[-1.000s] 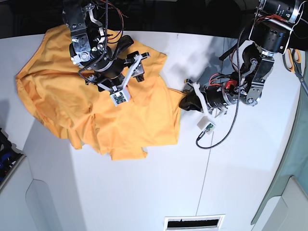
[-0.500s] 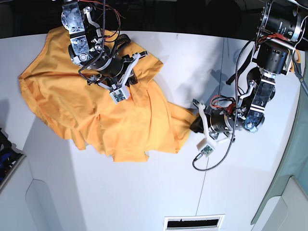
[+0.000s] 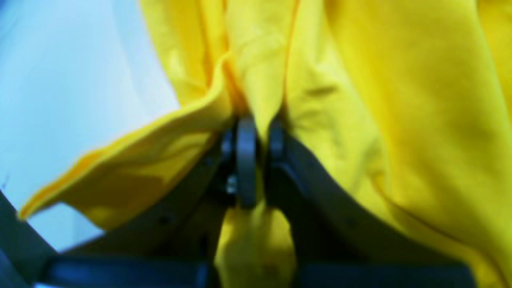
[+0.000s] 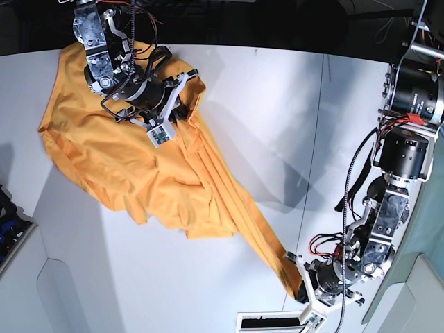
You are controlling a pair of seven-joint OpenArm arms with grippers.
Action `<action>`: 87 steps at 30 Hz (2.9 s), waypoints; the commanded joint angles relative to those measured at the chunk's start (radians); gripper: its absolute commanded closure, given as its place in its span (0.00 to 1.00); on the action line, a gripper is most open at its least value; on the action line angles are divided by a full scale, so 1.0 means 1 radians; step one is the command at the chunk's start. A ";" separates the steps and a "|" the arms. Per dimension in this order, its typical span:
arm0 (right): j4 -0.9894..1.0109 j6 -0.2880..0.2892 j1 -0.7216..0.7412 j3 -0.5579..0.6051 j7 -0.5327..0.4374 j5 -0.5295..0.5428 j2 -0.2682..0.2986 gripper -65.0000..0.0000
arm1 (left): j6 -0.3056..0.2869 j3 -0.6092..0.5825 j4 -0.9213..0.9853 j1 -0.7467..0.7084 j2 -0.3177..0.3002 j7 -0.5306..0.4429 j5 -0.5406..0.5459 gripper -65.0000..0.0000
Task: Layout the t-shirt on the table in an organized manner, then fold the t-shirt properly
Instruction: 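Grasp the shirt hem with the left gripper and stretch it away from the right gripper, then release and regrasp the shirt with both grippers to spread it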
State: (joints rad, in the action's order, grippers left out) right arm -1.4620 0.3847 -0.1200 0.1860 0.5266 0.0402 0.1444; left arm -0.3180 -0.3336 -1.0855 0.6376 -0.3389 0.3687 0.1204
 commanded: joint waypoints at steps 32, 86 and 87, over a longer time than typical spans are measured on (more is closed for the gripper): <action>-0.105 -0.175 0.177 -0.222 0.012 0.047 -0.014 0.49 | -0.124 0.012 -0.027 -0.256 0.013 0.070 0.333 0.67; 0.738 0.061 0.642 -0.421 -0.282 0.064 0.278 1.00 | -0.135 0.012 -0.078 -0.558 -0.157 0.121 0.283 0.51; 0.738 0.045 0.640 -0.435 -0.278 0.079 0.280 0.97 | -0.135 0.012 -0.078 -0.558 -0.157 0.137 0.284 0.51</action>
State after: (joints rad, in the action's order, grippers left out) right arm -0.7094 0.4324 0.4934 -0.2424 0.2665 0.1123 0.4000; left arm -0.4763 -0.3222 -1.1664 0.0834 -0.4793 0.4248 0.4366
